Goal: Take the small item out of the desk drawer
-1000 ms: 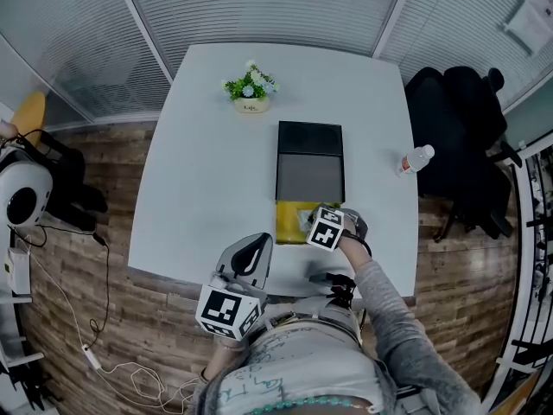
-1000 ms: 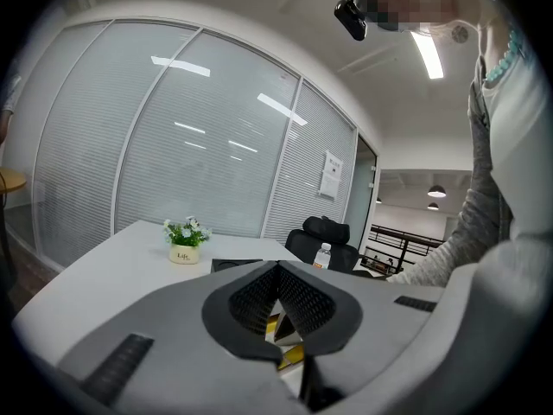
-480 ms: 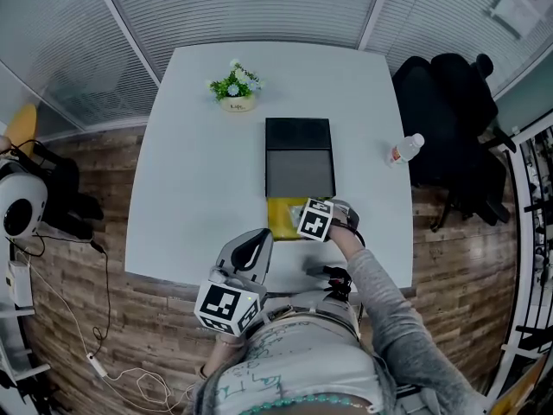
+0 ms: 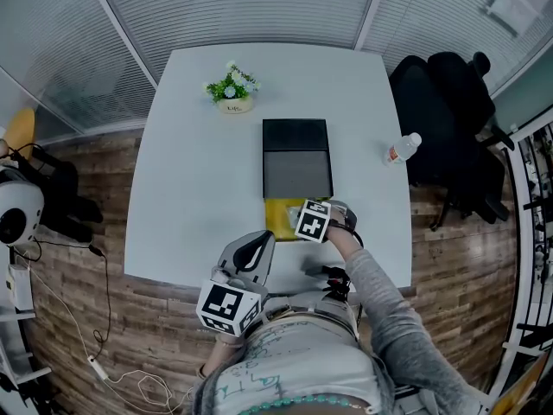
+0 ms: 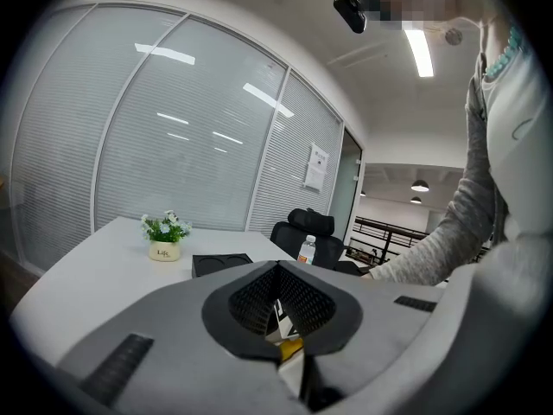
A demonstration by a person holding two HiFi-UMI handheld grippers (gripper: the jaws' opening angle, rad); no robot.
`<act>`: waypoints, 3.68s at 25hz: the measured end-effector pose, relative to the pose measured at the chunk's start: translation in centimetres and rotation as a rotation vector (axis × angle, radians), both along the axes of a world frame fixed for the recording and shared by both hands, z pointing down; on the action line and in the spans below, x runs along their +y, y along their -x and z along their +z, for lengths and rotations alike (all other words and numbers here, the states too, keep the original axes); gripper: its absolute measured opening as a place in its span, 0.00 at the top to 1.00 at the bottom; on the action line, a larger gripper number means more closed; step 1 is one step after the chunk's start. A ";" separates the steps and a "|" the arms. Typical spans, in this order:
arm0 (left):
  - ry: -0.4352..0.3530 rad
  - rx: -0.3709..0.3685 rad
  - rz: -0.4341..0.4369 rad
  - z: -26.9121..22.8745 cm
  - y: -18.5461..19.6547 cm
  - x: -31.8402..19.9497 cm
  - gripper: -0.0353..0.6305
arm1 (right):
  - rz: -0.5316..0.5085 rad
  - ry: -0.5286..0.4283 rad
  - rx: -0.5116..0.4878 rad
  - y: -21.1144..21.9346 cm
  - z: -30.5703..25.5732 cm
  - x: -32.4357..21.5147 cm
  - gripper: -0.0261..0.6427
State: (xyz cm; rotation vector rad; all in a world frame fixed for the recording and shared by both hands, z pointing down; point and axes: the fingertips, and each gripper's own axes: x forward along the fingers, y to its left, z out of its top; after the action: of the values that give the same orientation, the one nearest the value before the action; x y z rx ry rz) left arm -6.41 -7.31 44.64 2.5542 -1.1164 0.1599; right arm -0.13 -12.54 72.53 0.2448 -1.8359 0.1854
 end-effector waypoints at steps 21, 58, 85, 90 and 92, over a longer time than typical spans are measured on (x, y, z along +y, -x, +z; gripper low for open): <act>0.012 -0.003 0.028 0.0 -0.4 1.0 0.95 | -0.036 -0.025 -0.031 -0.1 -1.2 0.6 0.96; 0.052 -0.003 0.080 0.8 -2.5 1.1 0.95 | -0.083 -0.076 -0.221 1.0 -20.1 1.1 0.96; 0.056 -0.006 0.090 0.6 -3.6 1.0 0.95 | -0.099 -0.086 -0.266 0.5 -21.2 1.7 0.96; 0.053 -0.007 0.098 0.5 -4.6 0.9 0.95 | -0.074 -0.097 -0.260 -1.5 -21.2 1.6 0.96; 0.052 -0.008 0.103 0.6 -5.0 0.9 0.95 | -0.060 -0.105 -0.256 -2.6 -21.1 1.5 0.96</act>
State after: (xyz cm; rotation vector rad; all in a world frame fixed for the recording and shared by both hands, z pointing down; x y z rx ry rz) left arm -1.40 -6.37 45.19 2.5675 -0.9709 0.2219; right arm 2.49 -11.01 51.47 0.2477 -2.1075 0.0803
